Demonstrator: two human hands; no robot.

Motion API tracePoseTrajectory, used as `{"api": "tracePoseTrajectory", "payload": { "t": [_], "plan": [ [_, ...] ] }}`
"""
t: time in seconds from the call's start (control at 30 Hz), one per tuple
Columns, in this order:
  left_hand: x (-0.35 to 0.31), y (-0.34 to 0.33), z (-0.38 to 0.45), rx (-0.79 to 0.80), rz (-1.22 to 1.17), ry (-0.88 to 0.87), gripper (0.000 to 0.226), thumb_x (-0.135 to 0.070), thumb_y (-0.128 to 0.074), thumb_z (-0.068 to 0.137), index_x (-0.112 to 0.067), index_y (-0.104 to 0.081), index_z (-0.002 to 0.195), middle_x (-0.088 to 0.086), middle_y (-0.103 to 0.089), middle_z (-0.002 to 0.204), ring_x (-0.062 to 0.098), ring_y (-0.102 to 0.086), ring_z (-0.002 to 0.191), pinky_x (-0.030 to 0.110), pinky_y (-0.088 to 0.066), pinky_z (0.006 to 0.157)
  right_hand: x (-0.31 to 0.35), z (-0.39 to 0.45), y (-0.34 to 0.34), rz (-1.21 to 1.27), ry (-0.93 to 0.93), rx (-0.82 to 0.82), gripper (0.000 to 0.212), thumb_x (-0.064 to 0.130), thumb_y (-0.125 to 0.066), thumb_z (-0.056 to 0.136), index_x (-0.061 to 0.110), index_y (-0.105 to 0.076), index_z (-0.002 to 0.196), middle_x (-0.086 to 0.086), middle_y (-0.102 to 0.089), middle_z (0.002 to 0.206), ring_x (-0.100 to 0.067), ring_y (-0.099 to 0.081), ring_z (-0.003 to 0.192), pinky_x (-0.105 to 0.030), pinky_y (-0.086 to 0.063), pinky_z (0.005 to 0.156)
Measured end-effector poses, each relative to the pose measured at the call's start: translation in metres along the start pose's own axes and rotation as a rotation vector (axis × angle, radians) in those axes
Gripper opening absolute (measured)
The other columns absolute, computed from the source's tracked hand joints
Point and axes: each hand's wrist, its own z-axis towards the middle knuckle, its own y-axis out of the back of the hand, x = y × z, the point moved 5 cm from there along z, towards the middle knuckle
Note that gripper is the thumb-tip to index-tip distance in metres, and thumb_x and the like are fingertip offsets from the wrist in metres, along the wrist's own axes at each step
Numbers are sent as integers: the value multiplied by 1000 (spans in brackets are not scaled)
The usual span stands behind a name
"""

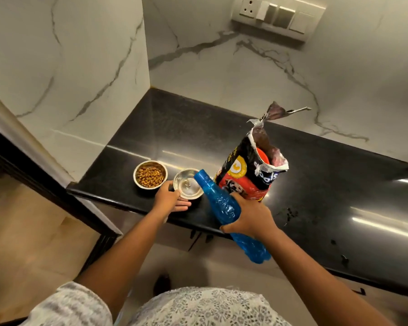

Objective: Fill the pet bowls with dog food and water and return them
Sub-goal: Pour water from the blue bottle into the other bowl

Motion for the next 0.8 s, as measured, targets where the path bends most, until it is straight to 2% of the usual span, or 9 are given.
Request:
{"api": "tracePoseTrajectory", "payload": {
  "t": [0.1,0.23,0.47,0.63,0.8],
  "plan": [
    [-5,7,3,1,21,-24,31,-2,-42,100,-14,-44,129,28,-70,101,26,-76,66,31,-62,54,-1,2,-5,-53,-11,57,102,70,-78,57,38,-40,146,6,-61,135,-22,-61,120,-40,-54,97],
    [-8,12,6,30,46,-28,31,-2,-45,100,-11,-45,129,28,-71,97,30,-77,72,33,-62,57,-1,4,-8,-102,-24,92,101,69,-79,58,36,-41,146,4,-61,136,-24,-60,121,-39,-54,96],
    [-10,11,8,44,63,-41,33,-1,-43,99,-9,-46,131,28,-71,93,26,-76,64,30,-61,53,-5,6,-12,-180,-44,163,106,70,-79,60,33,-37,150,3,-55,144,-26,-54,129,-42,-51,100],
    [-6,13,7,30,92,-54,36,-3,-45,100,-11,-46,134,29,-71,101,29,-76,71,32,-63,57,-10,8,-13,-212,-54,201,108,70,-80,59,33,-36,151,3,-53,147,-27,-52,133,-43,-51,101],
    [-1,15,8,13,98,-48,37,-4,-46,100,-13,-47,136,28,-72,97,28,-77,71,34,-64,59,-15,10,-13,-243,-71,240,110,70,-80,58,35,-34,152,2,-51,149,-27,-52,134,-44,-52,101]
  ]
}}
